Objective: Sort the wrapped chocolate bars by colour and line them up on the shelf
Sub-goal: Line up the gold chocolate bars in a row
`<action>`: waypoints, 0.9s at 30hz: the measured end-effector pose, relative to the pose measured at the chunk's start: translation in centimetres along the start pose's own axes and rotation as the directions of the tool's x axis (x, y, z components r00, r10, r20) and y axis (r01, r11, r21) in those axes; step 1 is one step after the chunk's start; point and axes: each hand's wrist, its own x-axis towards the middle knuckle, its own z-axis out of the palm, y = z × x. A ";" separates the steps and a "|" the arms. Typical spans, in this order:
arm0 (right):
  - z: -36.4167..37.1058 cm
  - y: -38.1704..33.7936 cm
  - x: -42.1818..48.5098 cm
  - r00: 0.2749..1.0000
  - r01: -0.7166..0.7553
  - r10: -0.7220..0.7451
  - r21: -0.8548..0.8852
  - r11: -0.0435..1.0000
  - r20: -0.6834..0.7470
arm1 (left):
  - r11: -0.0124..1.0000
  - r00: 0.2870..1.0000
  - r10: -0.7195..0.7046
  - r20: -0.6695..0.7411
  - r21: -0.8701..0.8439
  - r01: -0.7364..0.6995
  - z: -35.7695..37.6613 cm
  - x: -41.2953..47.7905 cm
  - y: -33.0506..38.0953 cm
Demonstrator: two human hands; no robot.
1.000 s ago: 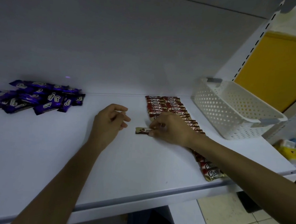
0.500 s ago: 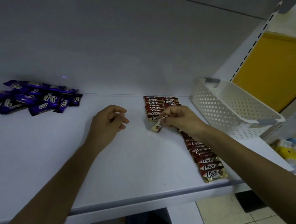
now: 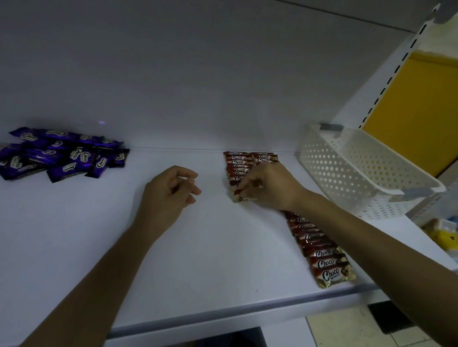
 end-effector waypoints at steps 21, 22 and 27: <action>-3.1 2.2 -1.0 0.955 -0.191 0.210 0.110 0.975 -0.208 | 0.983 0.993 0.093 -0.072 0.163 -0.080 0.3 -0.2 -0.2; -3.3 1.8 -1.1 0.953 -0.193 0.214 0.115 0.974 -0.214 | 0.959 0.984 0.147 -0.096 0.259 -0.118 0.3 -0.4 -0.2; -2.2 -2.2 0.9 0.955 -0.161 0.206 0.213 0.964 -0.213 | 0.769 0.969 0.244 -0.033 0.616 -0.173 0.0 -0.9 0.3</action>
